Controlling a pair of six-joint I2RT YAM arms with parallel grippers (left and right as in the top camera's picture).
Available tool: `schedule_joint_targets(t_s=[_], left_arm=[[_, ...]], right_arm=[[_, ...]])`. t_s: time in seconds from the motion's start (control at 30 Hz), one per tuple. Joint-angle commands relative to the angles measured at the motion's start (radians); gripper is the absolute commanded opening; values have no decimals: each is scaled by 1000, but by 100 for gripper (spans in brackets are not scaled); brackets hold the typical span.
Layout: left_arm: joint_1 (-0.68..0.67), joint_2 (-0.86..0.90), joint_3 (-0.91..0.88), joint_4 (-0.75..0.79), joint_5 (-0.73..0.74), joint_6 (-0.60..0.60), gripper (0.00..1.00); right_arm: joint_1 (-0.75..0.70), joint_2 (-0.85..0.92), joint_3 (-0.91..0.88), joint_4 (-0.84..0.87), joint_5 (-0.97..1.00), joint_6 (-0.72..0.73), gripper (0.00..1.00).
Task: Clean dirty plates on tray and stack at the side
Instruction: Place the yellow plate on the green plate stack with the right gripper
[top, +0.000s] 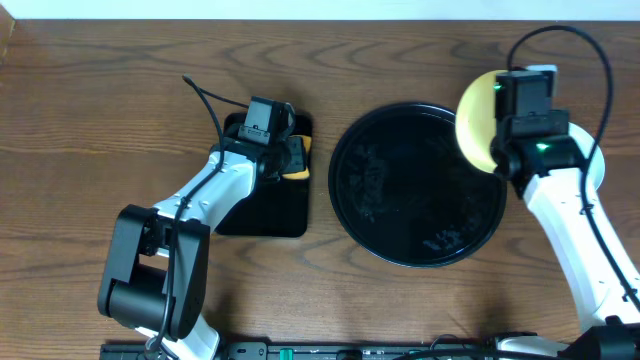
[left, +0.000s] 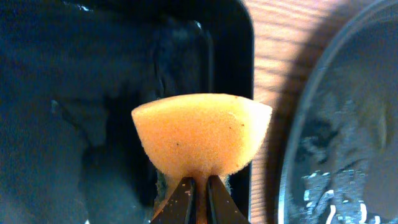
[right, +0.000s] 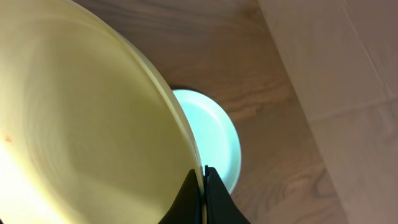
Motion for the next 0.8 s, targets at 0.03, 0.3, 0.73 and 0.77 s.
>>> schedule_joint_targets(t_s=[0.03, 0.3, 0.73, 0.77], left_arm=[[-19, 10, -10, 23, 43, -42, 8], [-22, 10, -10, 27, 42, -45, 7], [-6, -28, -10, -21, 34, -28, 8], [0, -32, -10, -26, 34, -28, 7]], right_arm=[[-71, -21, 2, -5, -13, 31, 1], [-259, -21, 1, -18, -180, 135, 1], [-558, 40, 1, 23, -472, 283, 7], [-570, 49, 1, 27, -491, 286, 16]])
